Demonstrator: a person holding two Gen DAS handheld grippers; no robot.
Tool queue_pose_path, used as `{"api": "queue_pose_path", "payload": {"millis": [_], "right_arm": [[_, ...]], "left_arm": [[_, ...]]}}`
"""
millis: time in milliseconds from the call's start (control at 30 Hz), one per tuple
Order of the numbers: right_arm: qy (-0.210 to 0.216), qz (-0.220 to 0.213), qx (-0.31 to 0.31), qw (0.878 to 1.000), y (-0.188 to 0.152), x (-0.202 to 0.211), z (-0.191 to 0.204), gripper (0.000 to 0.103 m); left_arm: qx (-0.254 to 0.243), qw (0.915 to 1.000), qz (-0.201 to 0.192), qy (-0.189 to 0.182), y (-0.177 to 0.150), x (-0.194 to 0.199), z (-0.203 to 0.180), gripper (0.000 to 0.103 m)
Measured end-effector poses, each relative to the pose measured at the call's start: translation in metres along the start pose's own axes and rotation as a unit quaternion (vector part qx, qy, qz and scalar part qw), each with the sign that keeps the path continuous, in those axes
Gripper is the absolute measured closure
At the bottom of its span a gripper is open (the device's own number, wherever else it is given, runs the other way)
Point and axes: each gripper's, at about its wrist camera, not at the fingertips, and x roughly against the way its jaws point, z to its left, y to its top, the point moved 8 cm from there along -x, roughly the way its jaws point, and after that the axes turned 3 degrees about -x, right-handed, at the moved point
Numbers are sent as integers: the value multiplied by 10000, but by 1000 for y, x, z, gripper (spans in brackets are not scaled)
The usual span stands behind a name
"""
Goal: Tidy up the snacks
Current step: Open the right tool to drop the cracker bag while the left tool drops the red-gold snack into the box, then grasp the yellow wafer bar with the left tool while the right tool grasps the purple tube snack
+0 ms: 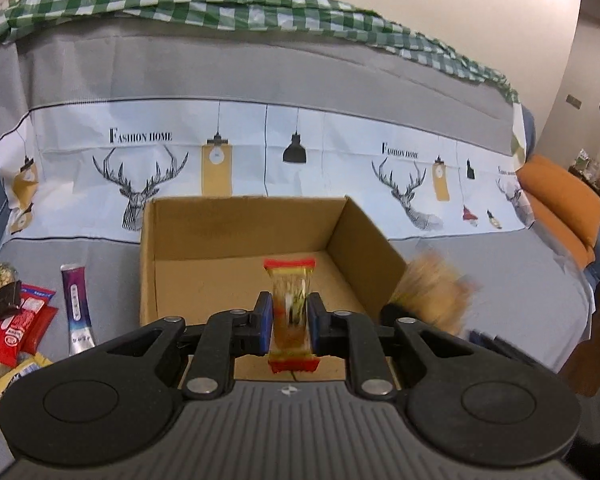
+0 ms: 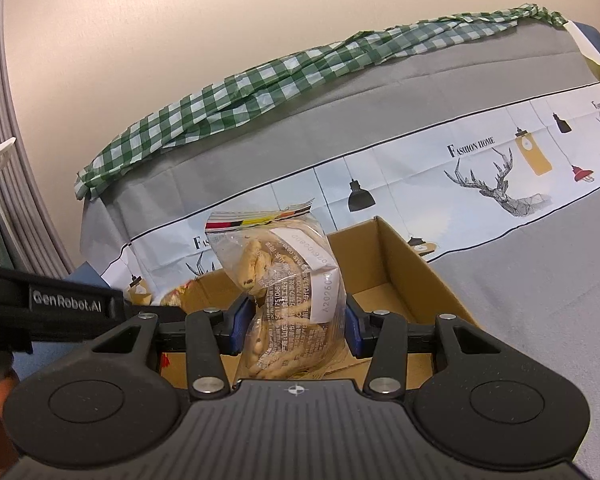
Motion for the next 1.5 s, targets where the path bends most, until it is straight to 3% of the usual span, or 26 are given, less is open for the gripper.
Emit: {"api": "queue_pose_path", "payload": {"millis": [33, 67, 133, 433, 633, 700, 800, 867, 1000, 1067, 1133, 1200, 1333, 1500], "right_arm": [[-40, 49, 7, 10000, -1, -1, 0, 46], [-94, 57, 7, 9999, 0, -2, -1, 33], [-168, -25, -4, 9999, 1, -1, -2, 23], [-115, -31, 3, 9999, 0, 1, -2, 24], [-43, -110, 102, 9999, 0, 7, 4, 24], [-24, -130, 127, 9998, 0, 8, 7, 24], [-11, -137, 145, 9998, -2, 10, 10, 25], [-12, -142, 178, 9997, -3, 11, 14, 31], [25, -74, 316, 9995, -5, 8, 20, 50], [45, -16, 336, 9994, -7, 7, 22, 58], [19, -2, 326, 9995, -8, 8, 23, 59], [-15, 1, 315, 9995, -9, 10, 23, 59], [-57, 13, 384, 9992, -10, 12, 26, 56], [-73, 94, 487, 9987, -13, 10, 33, 53]], "left_arm": [[21, 10000, -47, -18, 2, 2, -1, 56], [35, 9999, -112, -50, 3, 4, -2, 49], [-22, 9997, -240, -98, 5, 9, -5, 48], [-234, 9945, -1007, -150, -19, 46, 7, 48], [-342, 9953, -887, -207, -44, 71, 50, 48], [-369, 9957, -837, -118, -50, 76, 72, 52], [-640, 9951, -750, 2, -59, 80, 104, 76], [-994, 9926, -697, 60, -70, 81, 124, 93], [-1411, 9883, -583, -53, -101, 76, 161, 96], [-955, 9944, -335, -314, -112, 68, 182, 96], [-422, 9968, -429, -526, -108, 70, 201, 96], [69, 9980, -237, -583, -110, 63, 220, 95], [817, 9963, 63, -258, -112, 50, 257, 95], [1194, 9911, 440, 383, -115, 31, 291, 95]]}}
